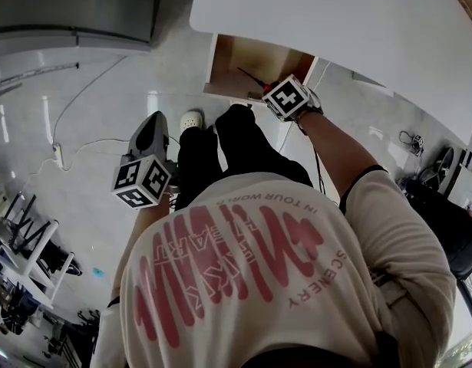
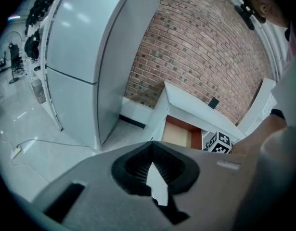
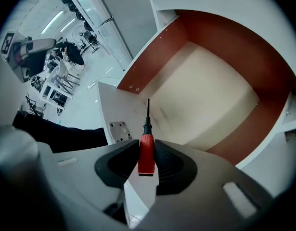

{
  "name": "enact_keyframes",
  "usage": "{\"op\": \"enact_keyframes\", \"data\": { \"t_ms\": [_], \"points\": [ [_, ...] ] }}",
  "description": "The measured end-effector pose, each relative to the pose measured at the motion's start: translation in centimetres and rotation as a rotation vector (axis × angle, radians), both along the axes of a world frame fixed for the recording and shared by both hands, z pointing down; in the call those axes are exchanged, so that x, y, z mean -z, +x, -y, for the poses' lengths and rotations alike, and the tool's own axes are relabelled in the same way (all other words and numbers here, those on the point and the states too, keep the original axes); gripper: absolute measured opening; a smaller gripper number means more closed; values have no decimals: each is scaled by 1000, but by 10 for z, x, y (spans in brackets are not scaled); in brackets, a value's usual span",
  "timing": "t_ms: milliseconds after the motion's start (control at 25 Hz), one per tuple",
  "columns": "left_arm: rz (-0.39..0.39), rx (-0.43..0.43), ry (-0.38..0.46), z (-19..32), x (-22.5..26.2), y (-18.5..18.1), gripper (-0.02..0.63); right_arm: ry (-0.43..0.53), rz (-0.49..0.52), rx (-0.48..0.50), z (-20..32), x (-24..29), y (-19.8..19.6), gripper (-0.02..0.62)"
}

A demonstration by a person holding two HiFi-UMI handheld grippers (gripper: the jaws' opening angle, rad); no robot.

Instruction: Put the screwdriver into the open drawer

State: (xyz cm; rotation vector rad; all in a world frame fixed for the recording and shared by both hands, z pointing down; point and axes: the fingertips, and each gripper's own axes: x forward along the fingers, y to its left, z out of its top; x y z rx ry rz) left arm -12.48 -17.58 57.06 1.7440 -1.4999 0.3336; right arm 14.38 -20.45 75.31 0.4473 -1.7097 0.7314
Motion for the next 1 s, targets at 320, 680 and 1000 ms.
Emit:
{"op": "enact_keyframes", "data": {
  "t_ms": [320,680,1000],
  "points": [
    [-11,59,-33,-13,-18,-22,3,-30,-63,4,11,-23,2,115],
    [-29,69,-53,-3,-41,-25,4,-79,-103,38,19,-48,4,117],
    [-52,76,-73,2,-56,-31,4,-98,-144,43,20,-64,0,117]
  ]
}}
